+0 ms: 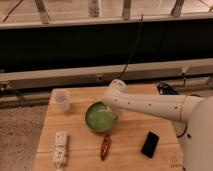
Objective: Drag the ceramic bowl in a circle
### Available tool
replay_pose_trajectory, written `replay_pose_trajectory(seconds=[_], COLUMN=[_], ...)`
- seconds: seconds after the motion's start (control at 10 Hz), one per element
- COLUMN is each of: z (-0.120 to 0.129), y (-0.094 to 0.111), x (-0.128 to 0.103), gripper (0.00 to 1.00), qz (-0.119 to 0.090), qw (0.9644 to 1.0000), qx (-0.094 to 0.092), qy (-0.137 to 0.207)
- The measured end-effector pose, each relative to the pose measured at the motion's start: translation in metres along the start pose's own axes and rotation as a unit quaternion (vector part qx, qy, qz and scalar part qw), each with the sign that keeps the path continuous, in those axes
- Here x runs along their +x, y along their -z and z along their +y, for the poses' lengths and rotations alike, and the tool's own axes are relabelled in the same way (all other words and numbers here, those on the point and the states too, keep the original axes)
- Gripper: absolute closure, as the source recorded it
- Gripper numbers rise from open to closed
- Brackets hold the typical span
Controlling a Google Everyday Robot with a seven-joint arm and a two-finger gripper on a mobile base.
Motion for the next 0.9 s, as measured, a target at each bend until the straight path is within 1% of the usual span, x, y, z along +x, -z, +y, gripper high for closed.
replay_pose_trajectory(seconds=[0.4, 0.6, 0.9], z=[-0.004, -0.003, 0.001], y=[0.002, 0.003, 0.004], x=[-0.003, -0.008, -0.011], gripper=[1.0, 1.0, 1.0], qz=[-0.001, -0.002, -0.002], qw=[0.9993, 0.9985, 0.9975], qx=[0.002, 0.005, 0.008], qy=[0.036, 0.054, 0.071])
